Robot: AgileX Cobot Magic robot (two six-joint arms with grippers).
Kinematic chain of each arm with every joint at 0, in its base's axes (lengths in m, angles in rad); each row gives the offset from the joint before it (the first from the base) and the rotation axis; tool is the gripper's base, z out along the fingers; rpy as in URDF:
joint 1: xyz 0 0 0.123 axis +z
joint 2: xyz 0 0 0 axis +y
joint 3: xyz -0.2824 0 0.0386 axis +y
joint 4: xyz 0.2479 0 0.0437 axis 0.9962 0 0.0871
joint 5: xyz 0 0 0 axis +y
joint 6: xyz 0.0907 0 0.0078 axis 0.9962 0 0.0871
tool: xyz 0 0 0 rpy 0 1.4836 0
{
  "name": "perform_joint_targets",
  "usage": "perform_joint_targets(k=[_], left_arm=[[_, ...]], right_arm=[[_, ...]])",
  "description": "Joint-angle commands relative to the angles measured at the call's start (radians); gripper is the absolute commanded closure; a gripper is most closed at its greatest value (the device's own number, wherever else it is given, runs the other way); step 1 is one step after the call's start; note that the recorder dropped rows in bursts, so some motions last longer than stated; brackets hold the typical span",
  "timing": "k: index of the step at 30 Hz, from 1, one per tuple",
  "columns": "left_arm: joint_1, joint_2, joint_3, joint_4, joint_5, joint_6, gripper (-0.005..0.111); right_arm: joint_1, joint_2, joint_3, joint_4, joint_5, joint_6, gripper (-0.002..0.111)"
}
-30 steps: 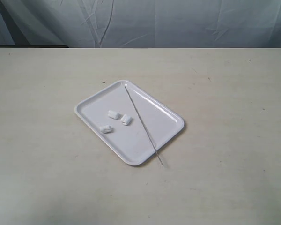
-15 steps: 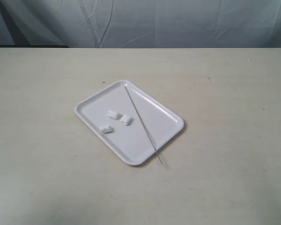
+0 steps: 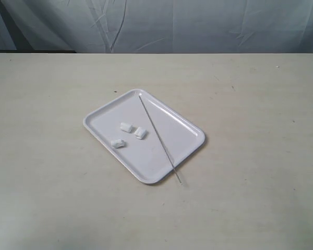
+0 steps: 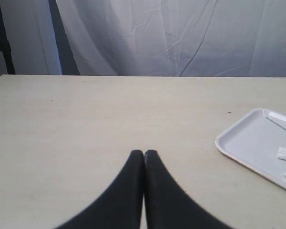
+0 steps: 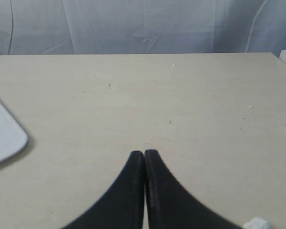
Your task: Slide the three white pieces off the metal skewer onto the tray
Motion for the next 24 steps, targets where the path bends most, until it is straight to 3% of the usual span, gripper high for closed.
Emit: perform_joint_targets(k=[1,24], left_arm=[[0.004,-0.004,0.004,0.049,-0.006,-0.002,0.107],[0.004,-0.004,0.004,0.08,-0.009,-0.002,0.107]], right_arm=[[-0.005,-0.006,0.002,0.003,-0.005,-0.004,0.107],[-0.005,-0.006,0.002,0.003,-0.005,-0.004,0.107]])
